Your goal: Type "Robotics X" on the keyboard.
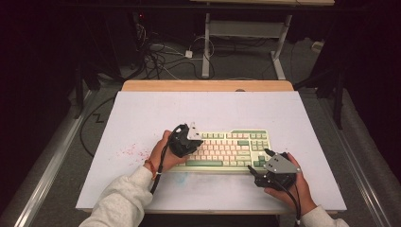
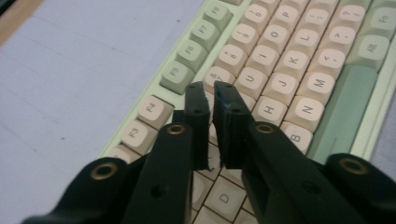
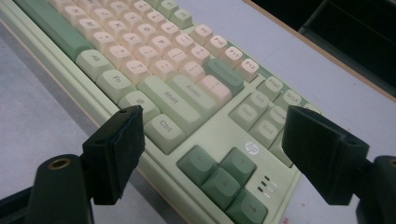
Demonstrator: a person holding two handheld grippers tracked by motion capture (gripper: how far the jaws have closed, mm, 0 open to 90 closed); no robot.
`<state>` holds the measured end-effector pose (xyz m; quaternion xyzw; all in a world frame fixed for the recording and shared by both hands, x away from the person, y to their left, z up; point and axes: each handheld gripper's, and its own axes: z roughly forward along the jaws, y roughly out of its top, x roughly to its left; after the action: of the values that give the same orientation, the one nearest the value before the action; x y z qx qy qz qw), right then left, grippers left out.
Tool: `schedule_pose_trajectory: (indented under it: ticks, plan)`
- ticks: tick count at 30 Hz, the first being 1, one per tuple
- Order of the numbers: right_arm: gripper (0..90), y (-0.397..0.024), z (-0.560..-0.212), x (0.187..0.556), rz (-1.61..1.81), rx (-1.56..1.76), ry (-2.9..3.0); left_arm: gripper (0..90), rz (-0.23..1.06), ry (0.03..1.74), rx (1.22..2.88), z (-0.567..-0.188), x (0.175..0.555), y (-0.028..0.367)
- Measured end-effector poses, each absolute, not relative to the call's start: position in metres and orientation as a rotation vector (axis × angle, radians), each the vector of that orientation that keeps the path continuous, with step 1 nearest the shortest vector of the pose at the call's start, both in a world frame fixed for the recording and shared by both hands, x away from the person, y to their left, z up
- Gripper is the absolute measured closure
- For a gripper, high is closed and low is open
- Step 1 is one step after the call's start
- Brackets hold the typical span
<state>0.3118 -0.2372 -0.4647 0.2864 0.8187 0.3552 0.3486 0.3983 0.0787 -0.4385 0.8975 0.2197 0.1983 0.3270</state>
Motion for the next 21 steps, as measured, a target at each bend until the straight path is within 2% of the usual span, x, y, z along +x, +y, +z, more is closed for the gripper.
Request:
schedule_pose_trajectory:
  ticks: [2,7,10,16,19,21]
  plan:
    - [21.5,-0.237,-0.465,0.312,0.922,0.745,2.125,73.4,0.540,0.567,2.323,-0.437,0.395,0.082]
    - [21.6,-0.237,-0.466,0.313,0.921,0.747,2.129,58.9,0.578,0.539,2.304,-0.433,0.388,0.086]
    - [22.9,-0.236,-0.466,0.313,0.918,0.742,2.134,44.7,0.618,0.541,2.289,-0.432,0.385,0.087]
    - [23.9,-0.237,-0.465,0.313,0.938,0.752,2.136,24.0,0.617,0.506,2.265,-0.431,0.377,0.087]
    - [23.9,-0.237,-0.465,0.313,0.937,0.752,2.135,20.2,0.577,0.456,2.247,-0.430,0.372,0.090]
    - [23.9,-0.237,-0.465,0.313,0.929,0.756,2.133,17.7,0.609,0.436,2.255,-0.431,0.367,0.091]
